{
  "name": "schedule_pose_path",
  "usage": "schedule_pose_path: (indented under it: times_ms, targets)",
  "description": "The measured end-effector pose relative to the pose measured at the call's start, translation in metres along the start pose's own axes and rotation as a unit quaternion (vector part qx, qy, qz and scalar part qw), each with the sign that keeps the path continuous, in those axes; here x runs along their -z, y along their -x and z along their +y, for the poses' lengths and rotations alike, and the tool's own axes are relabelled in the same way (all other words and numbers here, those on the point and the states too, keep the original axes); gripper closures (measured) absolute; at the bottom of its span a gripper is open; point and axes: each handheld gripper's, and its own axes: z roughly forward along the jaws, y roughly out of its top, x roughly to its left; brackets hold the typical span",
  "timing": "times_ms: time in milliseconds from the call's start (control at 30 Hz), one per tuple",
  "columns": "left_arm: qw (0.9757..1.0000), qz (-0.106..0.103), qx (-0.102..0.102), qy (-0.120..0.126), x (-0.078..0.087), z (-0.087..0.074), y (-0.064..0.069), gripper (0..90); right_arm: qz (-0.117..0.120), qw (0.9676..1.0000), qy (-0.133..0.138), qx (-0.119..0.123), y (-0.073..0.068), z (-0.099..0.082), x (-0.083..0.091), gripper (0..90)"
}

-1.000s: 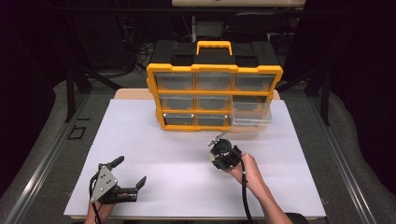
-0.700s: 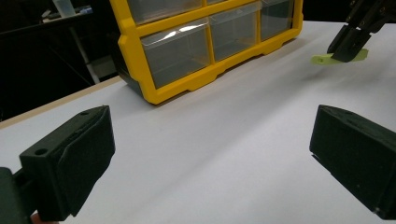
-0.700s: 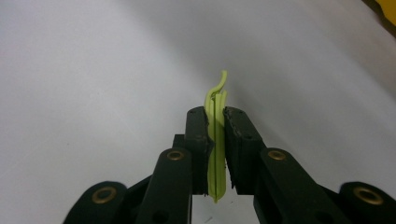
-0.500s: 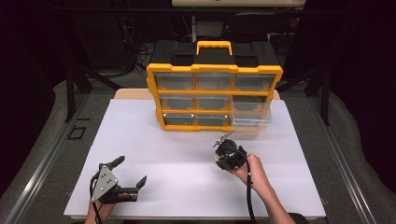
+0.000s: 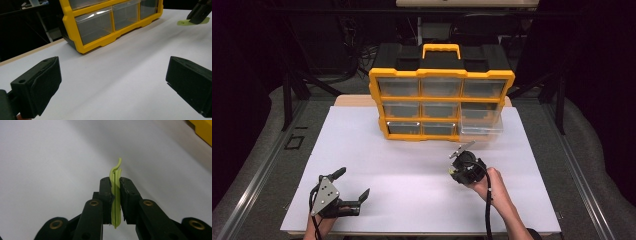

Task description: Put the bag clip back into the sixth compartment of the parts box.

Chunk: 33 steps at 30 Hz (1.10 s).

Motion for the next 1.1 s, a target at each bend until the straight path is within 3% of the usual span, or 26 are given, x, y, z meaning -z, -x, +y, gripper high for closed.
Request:
schedule_pose_path:
  times_ms: [400,867,1100]
  targets:
    - [1.0000,-0.005,-0.003,0.000,-0.003,0.001,0.001,0.0,-0.003,0.9999,0.006,-0.015,0.012,-0.009,0.008,80.2]
    - [1.0000,-0.007,-0.004,0.002,-0.004,0.002,0.001,0.0,-0.020,0.9995,0.020,-0.016,0.020,-0.017,0.018,80.3]
    - [0.9999,-0.009,-0.005,0.001,-0.006,0.003,0.001,0.0,-0.019,0.9995,0.013,-0.021,0.027,-0.023,0.022,80.2]
